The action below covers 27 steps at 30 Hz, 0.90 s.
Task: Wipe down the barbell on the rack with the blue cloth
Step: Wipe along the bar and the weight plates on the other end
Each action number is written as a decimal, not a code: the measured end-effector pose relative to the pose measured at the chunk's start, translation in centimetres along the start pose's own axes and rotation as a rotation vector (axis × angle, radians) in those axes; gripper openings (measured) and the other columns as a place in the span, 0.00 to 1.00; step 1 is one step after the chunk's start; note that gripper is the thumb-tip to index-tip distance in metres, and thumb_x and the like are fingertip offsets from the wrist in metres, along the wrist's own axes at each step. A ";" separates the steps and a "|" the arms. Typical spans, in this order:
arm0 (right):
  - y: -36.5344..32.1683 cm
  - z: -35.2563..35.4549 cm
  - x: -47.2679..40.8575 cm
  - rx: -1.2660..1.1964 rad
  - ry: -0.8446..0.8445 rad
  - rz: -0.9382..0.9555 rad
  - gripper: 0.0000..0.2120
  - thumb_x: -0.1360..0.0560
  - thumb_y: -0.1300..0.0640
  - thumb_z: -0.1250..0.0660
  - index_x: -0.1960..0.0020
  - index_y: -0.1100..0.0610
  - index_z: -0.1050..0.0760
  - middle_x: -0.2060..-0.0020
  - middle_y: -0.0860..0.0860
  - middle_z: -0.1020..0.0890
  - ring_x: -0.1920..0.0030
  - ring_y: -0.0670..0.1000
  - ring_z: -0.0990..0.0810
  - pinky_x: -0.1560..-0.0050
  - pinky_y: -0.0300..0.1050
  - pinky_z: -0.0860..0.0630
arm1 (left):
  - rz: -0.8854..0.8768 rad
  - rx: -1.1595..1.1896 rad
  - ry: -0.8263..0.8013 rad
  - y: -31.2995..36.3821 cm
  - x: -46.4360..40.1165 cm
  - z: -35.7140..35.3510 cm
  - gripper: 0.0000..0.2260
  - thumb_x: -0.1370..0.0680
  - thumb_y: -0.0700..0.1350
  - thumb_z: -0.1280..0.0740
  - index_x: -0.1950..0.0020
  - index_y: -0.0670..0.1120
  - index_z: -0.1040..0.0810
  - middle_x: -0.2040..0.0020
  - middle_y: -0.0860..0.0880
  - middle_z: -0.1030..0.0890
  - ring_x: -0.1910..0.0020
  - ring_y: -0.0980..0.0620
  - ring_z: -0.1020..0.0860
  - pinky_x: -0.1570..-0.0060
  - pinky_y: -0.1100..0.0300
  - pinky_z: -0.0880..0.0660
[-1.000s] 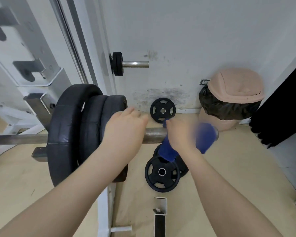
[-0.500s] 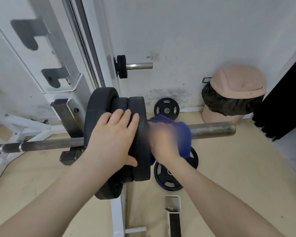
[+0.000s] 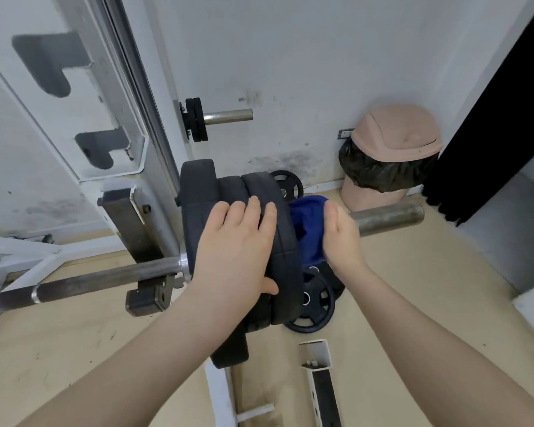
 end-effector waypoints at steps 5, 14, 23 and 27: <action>10.0 0.3 7.5 -0.525 0.213 -0.759 0.15 0.18 0.50 0.49 0.50 0.57 0.27 0.51 0.58 0.22 0.53 0.56 0.25 0.52 0.48 0.29 | -0.046 0.009 -0.003 0.3 -0.2 0.1 0.49 0.32 0.66 0.33 0.25 0.42 0.55 0.26 0.40 0.44 0.30 0.41 0.40 0.31 0.49 0.44; 10.3 -8.6 6.6 -1.273 0.009 -0.916 0.20 0.20 0.46 0.45 0.40 0.60 0.26 0.45 0.60 0.19 0.46 0.57 0.20 0.49 0.53 0.20 | -0.093 -0.020 0.027 0.4 -0.2 -0.1 0.49 0.31 0.66 0.34 0.25 0.40 0.55 0.26 0.38 0.45 0.30 0.39 0.40 0.32 0.49 0.43; 10.5 -7.7 5.8 -1.471 0.163 -0.910 0.18 0.20 0.45 0.44 0.45 0.57 0.23 0.51 0.55 0.17 0.49 0.51 0.18 0.54 0.47 0.20 | -0.027 -0.060 -0.017 1.1 0.4 0.0 0.49 0.31 0.64 0.32 0.25 0.40 0.55 0.25 0.36 0.46 0.30 0.39 0.40 0.33 0.49 0.42; 8.8 -4.7 5.8 -1.414 0.202 -0.957 0.16 0.18 0.56 0.50 0.54 0.63 0.27 0.68 0.61 0.19 0.69 0.55 0.18 0.74 0.42 0.24 | 0.025 -0.031 -0.020 1.4 0.9 0.1 0.47 0.30 0.63 0.32 0.25 0.41 0.55 0.25 0.38 0.46 0.30 0.40 0.41 0.32 0.50 0.42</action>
Point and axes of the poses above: each hand's wrist, its own x-axis away from the middle knuckle, its own z-axis out of the back of the hand, y = z × x, the point moved 9 cm from there along -x, towards the middle knuckle
